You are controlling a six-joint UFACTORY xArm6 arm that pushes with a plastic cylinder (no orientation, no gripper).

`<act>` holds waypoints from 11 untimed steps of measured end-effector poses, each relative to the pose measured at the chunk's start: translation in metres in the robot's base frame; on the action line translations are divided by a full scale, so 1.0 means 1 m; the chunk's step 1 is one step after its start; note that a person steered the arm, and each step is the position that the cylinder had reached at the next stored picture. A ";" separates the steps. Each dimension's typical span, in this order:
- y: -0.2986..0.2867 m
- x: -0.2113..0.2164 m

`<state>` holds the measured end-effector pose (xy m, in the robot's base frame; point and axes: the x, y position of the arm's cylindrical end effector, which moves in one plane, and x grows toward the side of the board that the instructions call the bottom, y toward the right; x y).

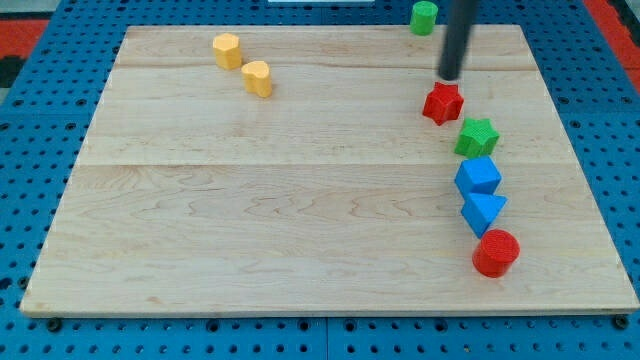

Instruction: Move the red star diagonally bottom left to the green star

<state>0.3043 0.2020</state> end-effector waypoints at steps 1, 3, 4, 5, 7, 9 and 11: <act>-0.024 0.027; -0.149 0.068; -0.128 0.046; -0.110 0.098; -0.179 0.151; -0.094 0.314; 0.013 0.293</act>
